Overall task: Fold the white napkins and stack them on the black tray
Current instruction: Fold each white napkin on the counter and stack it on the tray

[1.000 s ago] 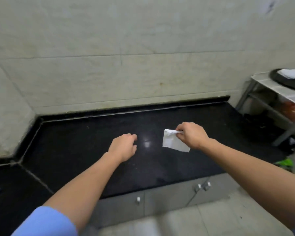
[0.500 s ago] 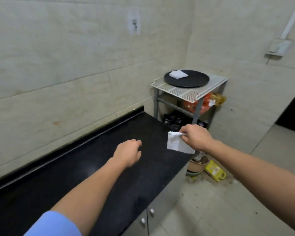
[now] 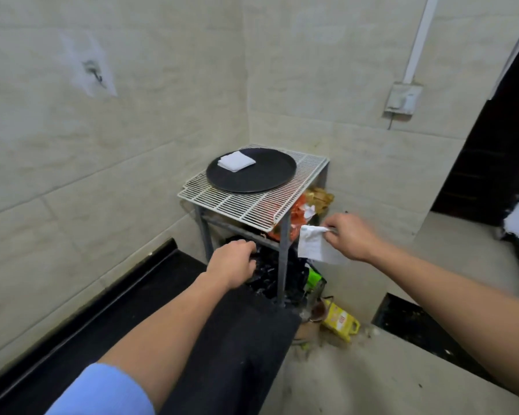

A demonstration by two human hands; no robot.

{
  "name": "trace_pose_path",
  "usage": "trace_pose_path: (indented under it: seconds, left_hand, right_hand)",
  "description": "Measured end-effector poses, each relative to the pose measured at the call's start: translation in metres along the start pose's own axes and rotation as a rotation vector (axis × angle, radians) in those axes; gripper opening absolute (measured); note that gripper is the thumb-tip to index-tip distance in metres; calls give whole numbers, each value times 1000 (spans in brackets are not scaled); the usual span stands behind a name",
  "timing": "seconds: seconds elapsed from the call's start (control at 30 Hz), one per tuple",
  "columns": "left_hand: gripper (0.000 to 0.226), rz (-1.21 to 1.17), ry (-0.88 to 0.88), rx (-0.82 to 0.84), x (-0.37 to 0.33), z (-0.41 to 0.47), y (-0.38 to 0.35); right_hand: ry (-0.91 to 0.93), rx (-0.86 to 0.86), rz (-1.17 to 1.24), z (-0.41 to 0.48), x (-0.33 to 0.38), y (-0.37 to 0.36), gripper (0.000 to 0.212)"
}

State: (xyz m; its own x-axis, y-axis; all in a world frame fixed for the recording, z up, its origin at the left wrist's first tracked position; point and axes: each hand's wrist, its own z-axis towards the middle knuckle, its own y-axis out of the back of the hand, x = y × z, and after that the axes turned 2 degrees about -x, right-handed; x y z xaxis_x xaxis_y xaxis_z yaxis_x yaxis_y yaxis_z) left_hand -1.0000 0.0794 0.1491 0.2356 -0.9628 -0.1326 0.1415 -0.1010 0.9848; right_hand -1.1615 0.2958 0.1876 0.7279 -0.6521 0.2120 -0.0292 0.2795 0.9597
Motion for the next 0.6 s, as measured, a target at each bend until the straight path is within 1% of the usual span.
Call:
trace_pose_path:
  seconds: [0.1, 0.3, 0.43, 0.6]
  left_hand:
    - [24, 15, 33, -24, -8, 51, -11]
    - [20, 4, 168, -86, -23, 148, -24]
    - [18, -22, 274, -134, -23, 187, -25]
    - [21, 24, 363, -153, 1, 224, -22]
  right_hand:
    - [45, -2, -6, 43, -36, 0, 9]
    - [211, -7, 36, 142, -93, 8, 12]
    - [282, 12, 52, 204, -108, 15, 13]
    - [335, -23, 97, 275, -108, 6, 18]
